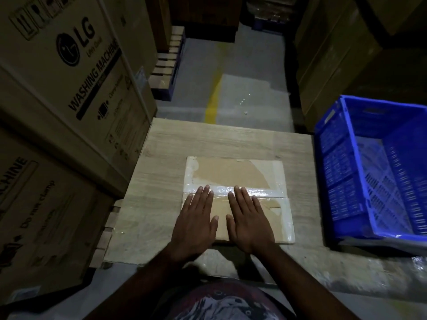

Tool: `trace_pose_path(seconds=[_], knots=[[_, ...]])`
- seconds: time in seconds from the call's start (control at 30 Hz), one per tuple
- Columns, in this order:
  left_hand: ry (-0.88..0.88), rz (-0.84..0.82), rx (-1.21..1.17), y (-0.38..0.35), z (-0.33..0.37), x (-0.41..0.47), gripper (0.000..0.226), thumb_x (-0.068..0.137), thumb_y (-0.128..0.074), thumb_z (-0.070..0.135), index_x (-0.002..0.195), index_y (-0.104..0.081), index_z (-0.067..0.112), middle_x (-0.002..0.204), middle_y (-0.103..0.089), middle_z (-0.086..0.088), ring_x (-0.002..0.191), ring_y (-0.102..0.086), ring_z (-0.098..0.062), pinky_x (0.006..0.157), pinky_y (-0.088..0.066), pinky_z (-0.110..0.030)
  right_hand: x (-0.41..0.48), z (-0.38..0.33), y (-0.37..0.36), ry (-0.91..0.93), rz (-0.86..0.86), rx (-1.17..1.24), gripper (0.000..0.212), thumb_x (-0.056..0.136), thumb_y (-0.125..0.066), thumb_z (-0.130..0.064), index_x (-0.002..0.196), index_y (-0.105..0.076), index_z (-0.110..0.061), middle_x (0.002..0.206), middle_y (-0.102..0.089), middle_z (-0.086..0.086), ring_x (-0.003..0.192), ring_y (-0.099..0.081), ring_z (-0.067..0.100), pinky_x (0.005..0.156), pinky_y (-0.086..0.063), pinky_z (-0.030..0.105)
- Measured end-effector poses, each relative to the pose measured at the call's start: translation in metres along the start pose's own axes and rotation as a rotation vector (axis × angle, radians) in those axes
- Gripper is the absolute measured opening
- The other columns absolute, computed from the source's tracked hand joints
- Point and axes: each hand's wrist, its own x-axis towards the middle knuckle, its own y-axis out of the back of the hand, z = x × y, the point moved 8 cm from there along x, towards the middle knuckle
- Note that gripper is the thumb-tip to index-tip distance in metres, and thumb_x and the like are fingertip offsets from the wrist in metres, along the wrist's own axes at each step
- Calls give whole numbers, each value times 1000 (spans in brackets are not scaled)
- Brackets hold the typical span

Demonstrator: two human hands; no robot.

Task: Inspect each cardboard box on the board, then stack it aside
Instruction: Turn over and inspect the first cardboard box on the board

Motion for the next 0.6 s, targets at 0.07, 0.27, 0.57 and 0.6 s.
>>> trace_pose_path(seconds=[0.07,0.27,0.57,0.6], knots=[[15,-5,3,2,2,2,71,95,-34,43,156,-27,6,165,-18,-12,154,-11,-24,122,-18,-47,0,1,1,2,4,9,65,102,-32,-42,159,-23,-11,167,-15,9,156,-5,22,124,-9,46],[-11,44,-39,6,13,26,69,91,-40,39,150,-36,4,161,-26,-16,149,-25,-32,120,-26,-48,1,13,14,-29,-4,219,62,103,-38,-41,158,-28,-14,167,-18,5,155,-10,18,126,-12,43],[-124,44,-28,-9,20,32,76,97,-28,48,157,-16,3,166,-5,-14,154,2,-24,124,-8,-45,-17,61,16,-261,30,-15,71,101,-19,-50,160,-17,-11,168,-6,7,156,2,19,126,-7,43],[-124,42,-28,-10,19,32,77,97,-27,48,157,-16,3,166,-4,-14,154,3,-24,124,-8,-46,-16,60,16,-269,33,-20,71,101,-20,-50,160,-18,-12,168,-8,6,156,1,19,126,-7,43]])
